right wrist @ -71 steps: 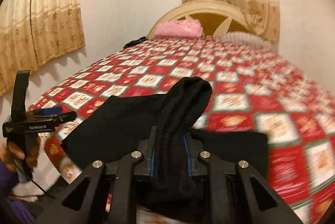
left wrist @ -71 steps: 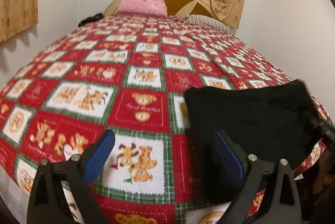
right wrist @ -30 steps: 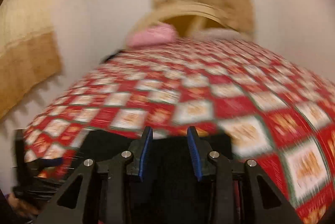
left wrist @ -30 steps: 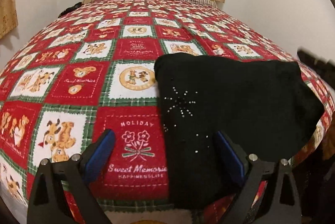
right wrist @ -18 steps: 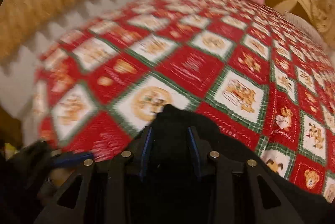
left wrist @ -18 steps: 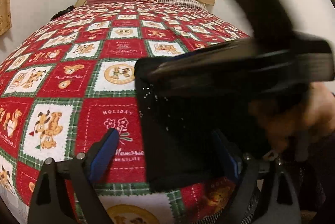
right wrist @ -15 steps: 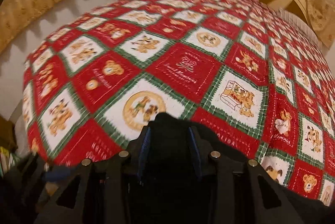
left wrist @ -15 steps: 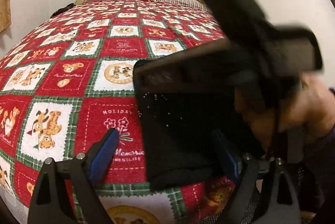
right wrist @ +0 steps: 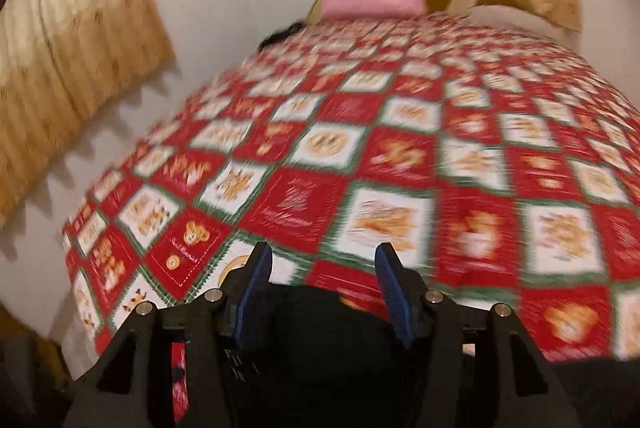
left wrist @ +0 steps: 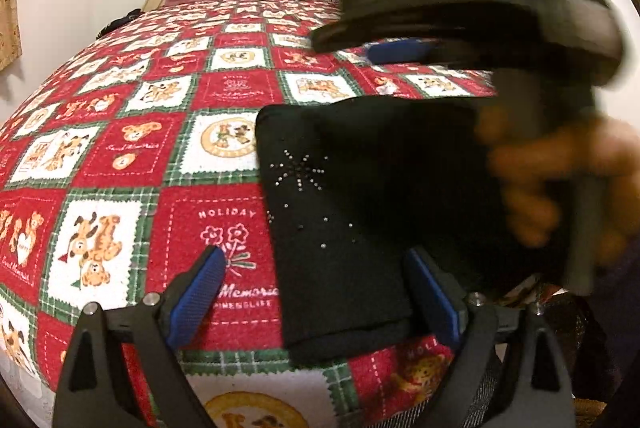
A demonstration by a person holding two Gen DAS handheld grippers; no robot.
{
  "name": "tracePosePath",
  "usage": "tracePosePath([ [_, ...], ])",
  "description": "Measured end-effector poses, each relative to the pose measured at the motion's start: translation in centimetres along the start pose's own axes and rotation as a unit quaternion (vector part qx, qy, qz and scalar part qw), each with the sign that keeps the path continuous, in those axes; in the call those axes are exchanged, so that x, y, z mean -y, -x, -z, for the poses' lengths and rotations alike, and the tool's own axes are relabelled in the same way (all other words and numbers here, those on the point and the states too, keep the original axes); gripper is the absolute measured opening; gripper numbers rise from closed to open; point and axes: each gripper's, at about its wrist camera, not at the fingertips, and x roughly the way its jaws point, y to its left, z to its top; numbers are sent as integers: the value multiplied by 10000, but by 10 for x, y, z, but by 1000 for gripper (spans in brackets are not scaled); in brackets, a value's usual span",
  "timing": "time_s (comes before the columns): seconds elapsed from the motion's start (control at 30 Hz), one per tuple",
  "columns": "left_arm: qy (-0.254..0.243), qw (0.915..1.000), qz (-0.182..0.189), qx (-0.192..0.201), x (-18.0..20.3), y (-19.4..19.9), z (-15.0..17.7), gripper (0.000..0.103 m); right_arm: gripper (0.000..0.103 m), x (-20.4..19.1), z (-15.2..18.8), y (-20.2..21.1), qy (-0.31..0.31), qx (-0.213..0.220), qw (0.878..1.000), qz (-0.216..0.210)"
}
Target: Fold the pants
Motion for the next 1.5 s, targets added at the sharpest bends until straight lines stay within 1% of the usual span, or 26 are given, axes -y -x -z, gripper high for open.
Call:
tracePosePath([
  [0.07, 24, 10000, 14, -28, -2, -1, -1, 94, 56, 19, 9, 25, -159, 167, 9995, 192],
  [0.17, 38, 10000, -18, -42, -2, -3, -2, 95, 56, 44, 34, 58, -347, 385, 9965, 655],
  [0.27, 17, 10000, -64, -44, -3, -6, -4, 95, 56, 50, 57, 77, -295, 609, 9934, 930],
  [0.33, 23, 10000, -64, -60, -2, -5, -4, 95, 56, 51, 67, 80, -330, 667, 9942, 774],
  [0.43, -7, 9999, -32, -123, -4, -1, -6, 95, 56, 40, 78, 77, -386, 720, 9962, 315],
  [0.5, -25, 9999, -34, -129, -14, 4, -12, 95, 56, 23, 83, 74, -183, 700, 9974, 8],
  [0.57, 21, 9999, -110, 18, -29, 17, -20, 95, 56, 7, 88, 72, 11, 690, 9974, -191],
  [0.63, 194, 9992, -242, 238, -51, 30, -31, 95, 56, -6, 96, 72, 117, 685, 9966, -442],
  [0.7, 446, 9982, -205, 353, -71, 35, -42, 95, 56, -17, 104, 71, 165, 676, 9956, -625],
  [0.77, 651, 9975, -80, 266, -83, 30, -50, 95, 56, -26, 112, 68, 184, 610, 9941, -882],
  [0.83, 834, 9960, 295, 107, -91, 16, -62, 95, 56, -36, 120, 63, 277, 501, 9940, -936],
  [0.9, 892, 9944, 553, -85, -88, -1, -69, 95, 56, -48, 128, 57, 462, 369, 9938, -945],
  [1.0, 943, 9917, 779, -386, -82, -31, -76, 95, 56, -66, 136, 52, 828, 331, 9917, -925],
  [1.07, 1040, 9875, 1021, -602, -79, -43, -76, 95, 56, -78, 139, 48, 1176, 362, 9887, -862],
  [1.1, 1129, 9840, 1185, -706, -77, -51, -77, 95, 56, -82, 139, 45, 1290, 360, 9875, -836],
  [1.13, 1125, 9844, 1176, -676, -74, -54, -79, 95, 56, -87, 140, 40, 1420, 329, 9861, -796],
  [1.17, 1077, 9854, 1147, -650, -71, -54, -80, 95, 52, -91, 141, 34, 1527, 276, 9853, -715],
  [1.2, 1004, 9858, 1176, -649, -68, -56, -83, 95, 45, -93, 142, 29, 1591, 229, 9851, -616],
  [1.23, 1021, 9844, 1275, -660, -66, -57, -86, 92, 42, -94, 143, 25, 1642, 194, 9848, -533],
  [1.27, 1099, 9814, 1422, -676, -67, -59, -88, 90, 38, -95, 144, 25, 1665, 245, 9842, -541],
  [1.33, 1290, 9738, 1715, -749, -68, -67, -93, 77, 29, -95, 144, 26, 1696, 197, 9835, -604],
  [1.37, 1354, 9722, 1754, -752, -68, -73, -96, 75, 23, -94, 144, 28, 1707, 168, 9831, -637],
  [1.4, 1374, 9730, 1712, -709, -69, -77, -99, 67, 22, -93, 145, 28, 1696, 139, 9832, -661],
  [1.43, 1372, 9737, 1684, -683, -68, -81, -103, 53, 19, -92, 145, 30, 1666, 98, 9835, -699],
  [1.47, 1349, 9744, 1666, -685, -67, -85, -105, 45, 18, -91, 146, 31, 1640, 72, 9837, -734],
  [1.5, 1310, 9745, 1667, -741, -65, -89, -109, 29, 18, -89, 147, 33, 1621, 43, 9837, -771],
])
